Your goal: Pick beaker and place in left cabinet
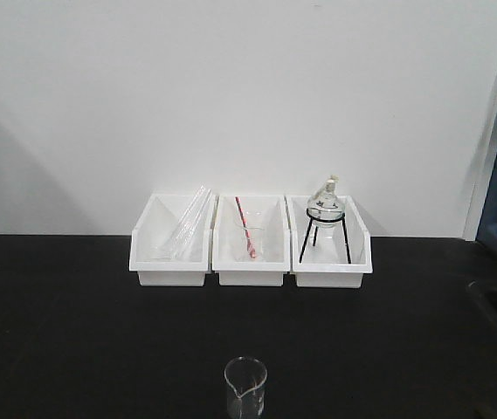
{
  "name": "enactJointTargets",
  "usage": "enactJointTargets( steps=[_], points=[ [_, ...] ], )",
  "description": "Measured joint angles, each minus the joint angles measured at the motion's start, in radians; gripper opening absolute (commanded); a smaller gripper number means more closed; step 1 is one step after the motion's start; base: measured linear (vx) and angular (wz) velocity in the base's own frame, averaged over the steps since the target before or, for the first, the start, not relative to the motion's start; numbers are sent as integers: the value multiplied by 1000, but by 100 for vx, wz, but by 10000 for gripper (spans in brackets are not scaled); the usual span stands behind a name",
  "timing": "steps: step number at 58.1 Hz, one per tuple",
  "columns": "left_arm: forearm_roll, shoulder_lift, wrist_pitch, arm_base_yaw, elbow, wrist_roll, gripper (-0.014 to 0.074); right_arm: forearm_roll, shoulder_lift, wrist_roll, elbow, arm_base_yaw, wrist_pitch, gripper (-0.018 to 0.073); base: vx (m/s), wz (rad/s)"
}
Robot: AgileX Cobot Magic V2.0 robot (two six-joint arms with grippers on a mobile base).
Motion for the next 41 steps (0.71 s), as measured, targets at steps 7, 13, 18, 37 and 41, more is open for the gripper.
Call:
enactJointTargets(
  steps=[7, 13, 18, 37, 41],
  points=[
    [0, 0, 0, 0, 0, 0, 1, -20, 133, 0, 0, 0, -149, 521, 0, 0],
    [0, 0, 0, 0, 0, 0, 1, -107, 233, -2, -1, 0, -343, 522, 0, 0],
    [0, 0, 0, 0, 0, 0, 1, -224, 306, 0, -10, 0, -482, 524, 0, 0],
    [0, 0, 0, 0, 0, 0, 1, -375, 570, 25, -64, 61, -632, 546, 0, 0],
    [0, 0, 0, 0, 0, 0, 1, -375, 616, 25, -114, 123, -631, 549, 0, 0]
  ],
)
